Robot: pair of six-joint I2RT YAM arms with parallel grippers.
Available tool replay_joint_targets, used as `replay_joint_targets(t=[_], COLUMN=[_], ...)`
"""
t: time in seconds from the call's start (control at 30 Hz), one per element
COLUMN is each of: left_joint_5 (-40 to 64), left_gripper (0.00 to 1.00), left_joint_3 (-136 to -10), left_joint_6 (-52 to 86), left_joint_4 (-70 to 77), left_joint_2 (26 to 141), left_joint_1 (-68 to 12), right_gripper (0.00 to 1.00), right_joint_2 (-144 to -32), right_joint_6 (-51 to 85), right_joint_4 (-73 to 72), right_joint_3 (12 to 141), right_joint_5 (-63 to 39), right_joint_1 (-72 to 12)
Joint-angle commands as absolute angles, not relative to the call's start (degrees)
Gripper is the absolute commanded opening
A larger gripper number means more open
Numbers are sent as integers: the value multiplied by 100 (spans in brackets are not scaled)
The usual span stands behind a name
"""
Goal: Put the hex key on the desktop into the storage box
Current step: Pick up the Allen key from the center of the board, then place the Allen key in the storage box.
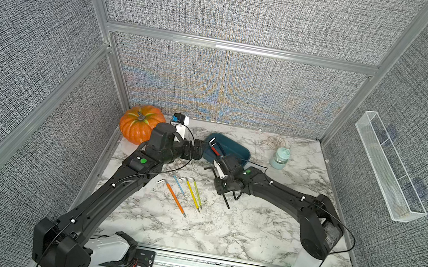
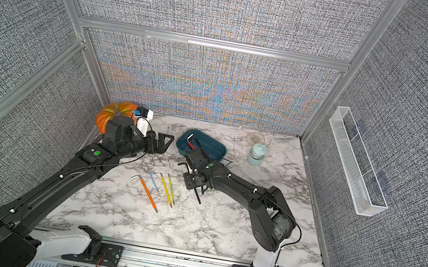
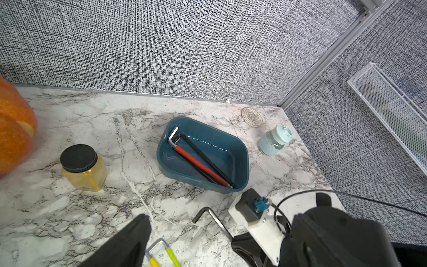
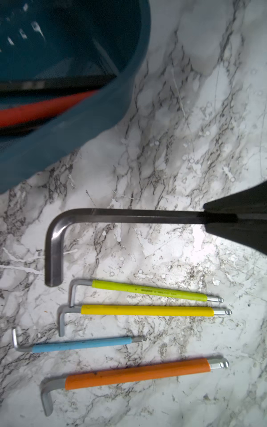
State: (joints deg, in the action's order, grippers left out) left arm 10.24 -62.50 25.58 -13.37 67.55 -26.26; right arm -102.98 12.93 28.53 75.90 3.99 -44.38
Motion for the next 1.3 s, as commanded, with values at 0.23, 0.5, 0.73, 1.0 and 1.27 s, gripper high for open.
replay_joint_targets(t=[0.23,0.5,0.73,1.0,1.27], left_joint_5=[1608,1591,1585,1182,1133], left_gripper=[100,100,100,100,100], left_joint_3=[-6064,-6030,-6064,-6351,-6503], left_joint_6=[2788,2808,2770,2821,2795], left_joint_4=[-488,-484,-477,-941,-991], left_joint_2=[6666,6665,6767,7070,7213], left_joint_1=[-2620,-2623,-2621,-2626,-2626], right_gripper=[0,0,0,0,0], right_joint_2=[-10570,-11063,-12100,-13160,-13461], right_joint_6=[140,-519,-841,-1004,-839], right_joint_4=[3208,2281,2461,3073,3316], right_joint_3=[9225,9704,10681,11648,11742], right_joint_5=[694,527,577,574,373], right_joint_1=[-3764,-3413,-3296,-3233,-3166])
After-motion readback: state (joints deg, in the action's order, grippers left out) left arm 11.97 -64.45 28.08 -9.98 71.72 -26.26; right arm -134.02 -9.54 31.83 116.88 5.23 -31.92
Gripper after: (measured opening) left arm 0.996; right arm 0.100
